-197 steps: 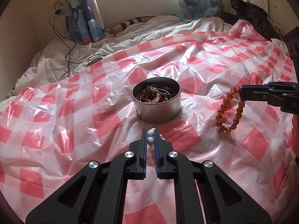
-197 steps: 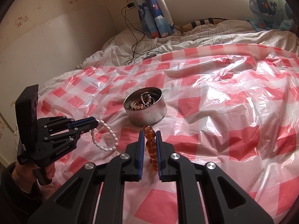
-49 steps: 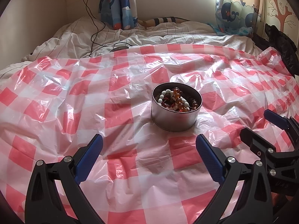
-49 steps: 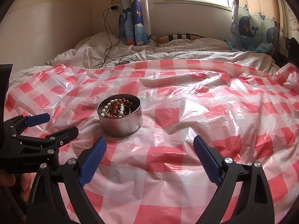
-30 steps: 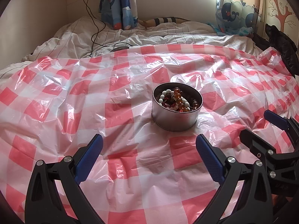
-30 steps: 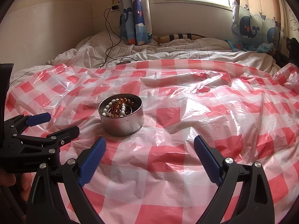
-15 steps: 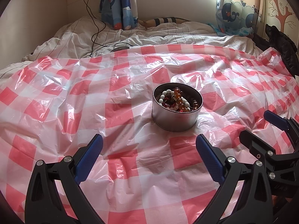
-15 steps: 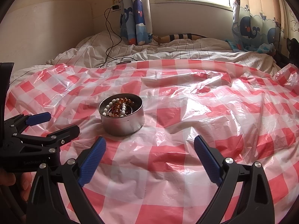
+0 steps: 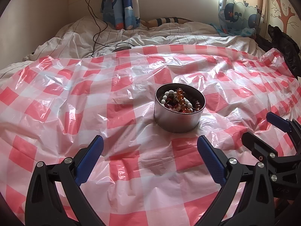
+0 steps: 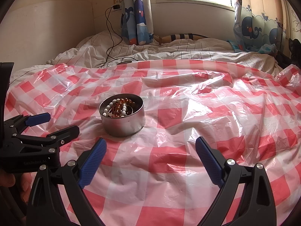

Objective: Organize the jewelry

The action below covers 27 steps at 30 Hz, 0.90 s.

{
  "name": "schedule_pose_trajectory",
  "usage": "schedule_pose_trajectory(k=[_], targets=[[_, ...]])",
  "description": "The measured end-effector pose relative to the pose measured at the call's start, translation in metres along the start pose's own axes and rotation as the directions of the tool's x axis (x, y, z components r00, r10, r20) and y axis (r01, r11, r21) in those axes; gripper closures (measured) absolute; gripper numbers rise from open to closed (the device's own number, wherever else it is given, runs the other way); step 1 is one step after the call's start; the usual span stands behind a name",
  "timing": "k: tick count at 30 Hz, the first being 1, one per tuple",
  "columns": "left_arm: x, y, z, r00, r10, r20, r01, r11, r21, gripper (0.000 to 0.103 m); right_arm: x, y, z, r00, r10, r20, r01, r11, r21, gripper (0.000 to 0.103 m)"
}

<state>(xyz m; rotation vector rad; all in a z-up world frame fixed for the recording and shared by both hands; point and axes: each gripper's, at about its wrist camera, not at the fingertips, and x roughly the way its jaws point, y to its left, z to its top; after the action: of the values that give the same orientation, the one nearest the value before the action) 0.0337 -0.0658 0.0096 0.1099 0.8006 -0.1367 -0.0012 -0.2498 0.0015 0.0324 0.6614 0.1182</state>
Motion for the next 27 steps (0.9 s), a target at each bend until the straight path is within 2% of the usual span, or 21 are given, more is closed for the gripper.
schedule_pose_trajectory(k=[20, 27], targets=[[0.0040, 0.0056, -0.0024, 1.000, 0.005, -0.027, -0.005, 1.000, -0.019, 0.007, 0.0000, 0.0002, 0.0004, 1.000, -0.001, -0.002, 0.001, 1.000, 0.000, 0.010], [0.0018, 0.0028, -0.0019, 1.000, 0.017, -0.015, -0.017, 1.000, -0.007, 0.007, 0.0001, 0.0002, 0.0005, 1.000, -0.002, -0.002, 0.002, 1.000, -0.001, 0.010]])
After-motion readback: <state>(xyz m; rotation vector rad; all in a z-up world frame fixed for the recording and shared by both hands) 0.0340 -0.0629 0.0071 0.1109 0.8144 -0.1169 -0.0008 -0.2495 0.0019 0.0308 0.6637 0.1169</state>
